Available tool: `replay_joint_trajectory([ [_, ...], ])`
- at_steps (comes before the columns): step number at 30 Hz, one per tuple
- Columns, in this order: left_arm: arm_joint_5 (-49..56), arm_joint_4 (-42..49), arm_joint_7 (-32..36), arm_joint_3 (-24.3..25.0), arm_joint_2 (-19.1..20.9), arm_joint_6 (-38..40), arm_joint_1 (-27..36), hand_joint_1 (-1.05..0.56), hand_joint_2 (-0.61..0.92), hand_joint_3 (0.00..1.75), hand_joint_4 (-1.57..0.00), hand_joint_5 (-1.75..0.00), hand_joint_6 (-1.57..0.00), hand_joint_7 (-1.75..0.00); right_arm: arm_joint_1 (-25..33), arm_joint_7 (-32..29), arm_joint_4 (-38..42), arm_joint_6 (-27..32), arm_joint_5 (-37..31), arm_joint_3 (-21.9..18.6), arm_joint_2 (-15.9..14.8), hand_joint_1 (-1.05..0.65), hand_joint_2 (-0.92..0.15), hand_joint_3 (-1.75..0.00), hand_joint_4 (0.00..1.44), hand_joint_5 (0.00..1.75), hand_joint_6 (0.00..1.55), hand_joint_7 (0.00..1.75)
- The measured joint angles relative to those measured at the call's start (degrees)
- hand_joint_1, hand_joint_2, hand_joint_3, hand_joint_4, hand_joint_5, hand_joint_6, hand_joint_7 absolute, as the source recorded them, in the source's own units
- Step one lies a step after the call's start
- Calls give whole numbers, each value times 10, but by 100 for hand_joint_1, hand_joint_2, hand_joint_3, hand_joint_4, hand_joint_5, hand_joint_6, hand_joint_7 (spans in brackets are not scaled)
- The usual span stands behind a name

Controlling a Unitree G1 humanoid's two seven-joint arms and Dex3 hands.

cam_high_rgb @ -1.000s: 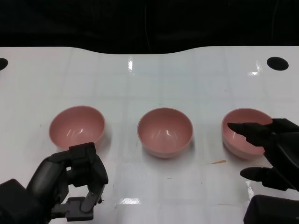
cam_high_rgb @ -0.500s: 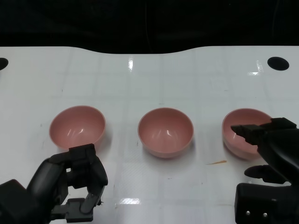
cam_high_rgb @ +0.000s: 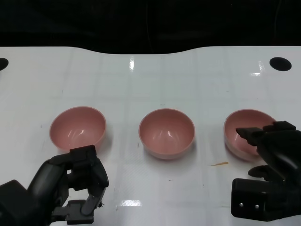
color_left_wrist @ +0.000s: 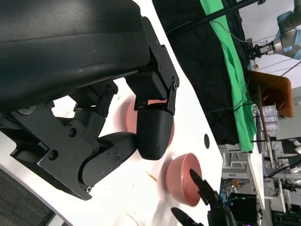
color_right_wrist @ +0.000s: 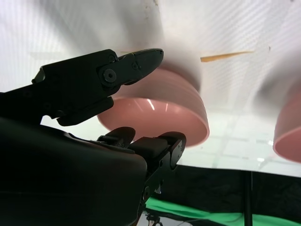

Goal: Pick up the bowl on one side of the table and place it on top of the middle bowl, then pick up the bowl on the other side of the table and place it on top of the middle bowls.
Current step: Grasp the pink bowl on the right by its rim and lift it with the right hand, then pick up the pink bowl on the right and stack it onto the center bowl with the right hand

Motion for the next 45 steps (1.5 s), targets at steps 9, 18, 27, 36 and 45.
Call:
replay_joint_trajectory([
  [9,1,0,0,0,0,-1,0,-12,51,119,-87,-168,-83,-151,-38,-35,83,-7,1,33,4,-46,-91,-1,48,18,51,3],
  [18,0,-7,0,0,0,2,1,-12,48,121,-87,-169,-85,-150,-63,-97,157,-38,10,55,10,-21,-92,-3,76,87,91,6],
  [27,8,-7,7,-3,-2,-1,3,-11,45,127,-88,-168,-84,-150,-110,-260,275,-116,14,67,19,-18,-64,-65,94,174,82,150],
  [36,2,-4,6,-3,-3,-21,3,-9,46,127,-88,-167,-85,-149,-131,-352,324,-144,17,73,22,-15,-32,-117,101,175,75,175],
  [45,1,-8,6,-4,-3,-5,4,-11,47,125,-86,-167,-84,-148,-129,-343,274,-136,33,71,20,-20,-47,-99,98,175,74,167],
])
